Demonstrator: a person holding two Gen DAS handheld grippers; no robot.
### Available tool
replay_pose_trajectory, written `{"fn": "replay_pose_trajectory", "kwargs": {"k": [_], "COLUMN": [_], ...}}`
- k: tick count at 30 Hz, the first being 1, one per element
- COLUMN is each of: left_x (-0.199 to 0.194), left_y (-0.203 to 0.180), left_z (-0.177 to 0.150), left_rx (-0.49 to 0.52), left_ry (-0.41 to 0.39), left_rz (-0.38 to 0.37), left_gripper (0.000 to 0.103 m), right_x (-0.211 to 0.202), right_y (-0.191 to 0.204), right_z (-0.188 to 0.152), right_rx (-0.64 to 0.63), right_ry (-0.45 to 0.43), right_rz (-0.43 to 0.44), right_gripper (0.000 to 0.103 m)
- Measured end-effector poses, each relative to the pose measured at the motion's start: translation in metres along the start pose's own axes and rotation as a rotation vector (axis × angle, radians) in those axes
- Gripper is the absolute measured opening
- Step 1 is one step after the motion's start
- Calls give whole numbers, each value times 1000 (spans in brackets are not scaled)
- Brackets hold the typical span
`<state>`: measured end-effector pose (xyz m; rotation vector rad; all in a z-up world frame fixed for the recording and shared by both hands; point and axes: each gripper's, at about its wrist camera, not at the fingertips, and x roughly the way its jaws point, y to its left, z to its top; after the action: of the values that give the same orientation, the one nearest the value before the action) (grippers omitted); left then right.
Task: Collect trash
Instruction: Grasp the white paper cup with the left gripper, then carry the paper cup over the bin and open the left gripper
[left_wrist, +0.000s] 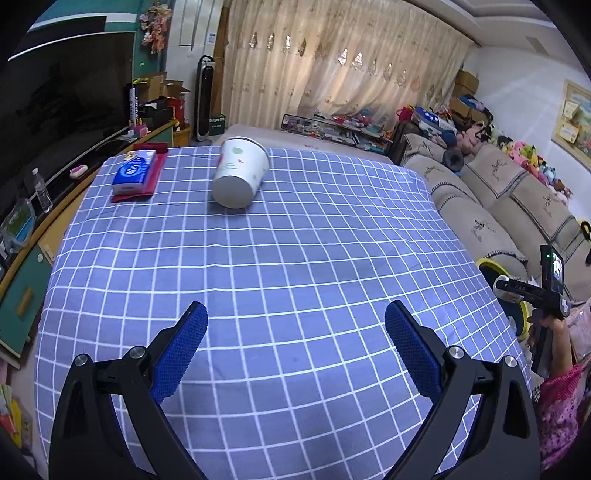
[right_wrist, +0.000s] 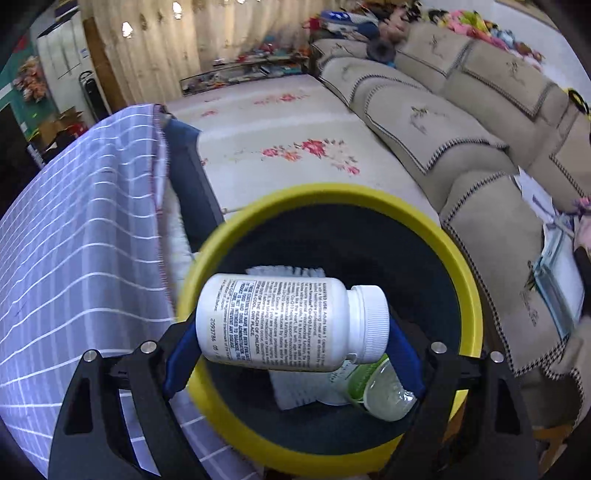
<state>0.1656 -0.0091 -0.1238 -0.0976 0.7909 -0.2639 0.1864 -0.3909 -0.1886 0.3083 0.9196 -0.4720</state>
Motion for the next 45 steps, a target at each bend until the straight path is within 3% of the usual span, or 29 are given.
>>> {"fn": "replay_pose_trajectory", "kwargs": {"k": [6,17,26,30,32,37,42,45], "left_x": [23,99,183,204,210,209,176,151], "left_y": [3,28,43,46,47,39,-2,-52], "left_z": [26,128,156,160,162,164,156,150], "left_rx": [26,72,85,96,95,134,187,246], "left_ry": [35,68,190,223,234,224,179,150], "left_rz": [19,107,171,196,201,215,145,61], "left_gripper": [96,96,95,75,66,61,60,60], "right_x": [-7,-34,-42,-42,-42,-42,-52,-63], "right_y": [-10,2,16,18,17,17,10,1], "right_z": [0,1,4,5,5,4,2,0], "right_rx": [23,-15,-47,-51,-49,-49,-37,-27], "right_ry": [-41,-90,-99,-98,-97,-94,-119,-142], "right_rz": [14,54,67,70,73,85,98,98], "right_gripper": [88,90,90,90,90,90,90,90]}}
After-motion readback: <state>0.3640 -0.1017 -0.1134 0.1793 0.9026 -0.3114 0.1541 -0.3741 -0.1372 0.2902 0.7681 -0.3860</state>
